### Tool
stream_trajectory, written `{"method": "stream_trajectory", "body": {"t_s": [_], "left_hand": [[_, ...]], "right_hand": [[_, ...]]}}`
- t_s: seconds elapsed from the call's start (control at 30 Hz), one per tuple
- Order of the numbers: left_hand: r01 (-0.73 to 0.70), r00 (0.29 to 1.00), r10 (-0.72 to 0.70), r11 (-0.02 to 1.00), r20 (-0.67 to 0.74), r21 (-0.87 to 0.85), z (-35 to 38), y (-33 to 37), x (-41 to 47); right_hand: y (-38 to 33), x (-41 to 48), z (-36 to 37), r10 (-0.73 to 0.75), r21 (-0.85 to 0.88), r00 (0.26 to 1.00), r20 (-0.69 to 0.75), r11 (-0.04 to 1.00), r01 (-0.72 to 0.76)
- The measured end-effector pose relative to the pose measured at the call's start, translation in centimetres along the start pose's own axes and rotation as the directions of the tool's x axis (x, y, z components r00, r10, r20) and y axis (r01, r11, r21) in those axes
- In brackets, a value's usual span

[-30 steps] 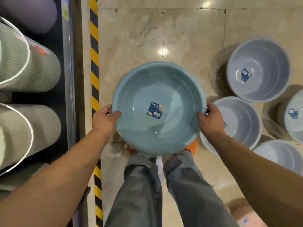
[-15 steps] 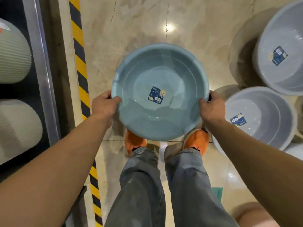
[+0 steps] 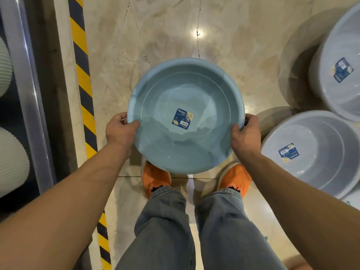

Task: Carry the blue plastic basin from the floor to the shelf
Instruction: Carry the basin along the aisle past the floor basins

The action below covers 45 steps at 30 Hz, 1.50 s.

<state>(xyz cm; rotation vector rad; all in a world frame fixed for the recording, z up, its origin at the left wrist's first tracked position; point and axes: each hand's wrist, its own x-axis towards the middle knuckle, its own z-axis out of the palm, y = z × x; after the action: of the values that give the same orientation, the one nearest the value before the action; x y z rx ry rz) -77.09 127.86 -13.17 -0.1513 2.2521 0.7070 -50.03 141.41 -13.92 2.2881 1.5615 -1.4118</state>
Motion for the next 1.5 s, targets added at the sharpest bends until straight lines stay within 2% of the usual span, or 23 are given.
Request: {"method": "stream_trajectory", "body": {"t_s": [0.13,0.33,0.53,0.7,0.93,1.07,1.3,1.5], "left_hand": [[-0.050,0.999,0.050,0.999,0.012,0.018,-0.9,1.0,-1.4],[-0.099,0.995,0.098,0.995,0.020,0.025,-2.8,5.2,-6.1],[-0.230,0.970,0.223,0.971,0.094,0.068,-2.5,10.9,-12.9],[-0.333,0.934,0.316,0.939,0.166,0.083,0.9,14.3,-18.6],[-0.419,0.873,0.360,0.899,0.329,0.127,8.2,16.0,-25.9],[-0.466,0.838,0.361,0.863,0.408,0.193,11.6,15.9,-29.1],[-0.539,0.789,0.366,0.799,0.494,0.268,16.0,14.8,-32.3],[-0.602,0.747,0.362,0.725,0.558,0.334,19.3,13.2,-30.5]], "right_hand": [[0.0,-0.9,-1.2,-0.047,0.004,0.999,0.001,0.999,0.047],[-1.0,-4.6,-5.3,-0.043,0.108,0.998,-0.041,0.993,0.047],[-1.0,-8.1,-12.9,0.001,0.222,0.988,-0.154,0.975,0.033],[1.8,-10.6,-19.3,0.109,0.367,0.967,-0.232,0.930,-0.017],[8.4,-14.0,-25.6,0.311,0.520,0.891,-0.331,0.848,-0.103],[11.7,-15.3,-27.8,0.415,0.603,0.850,-0.326,0.783,-0.152],[15.8,-16.7,-29.8,0.504,0.632,0.804,-0.316,0.744,-0.219],[18.4,-15.4,-28.6,0.514,0.626,0.804,-0.297,0.742,-0.243]]}}
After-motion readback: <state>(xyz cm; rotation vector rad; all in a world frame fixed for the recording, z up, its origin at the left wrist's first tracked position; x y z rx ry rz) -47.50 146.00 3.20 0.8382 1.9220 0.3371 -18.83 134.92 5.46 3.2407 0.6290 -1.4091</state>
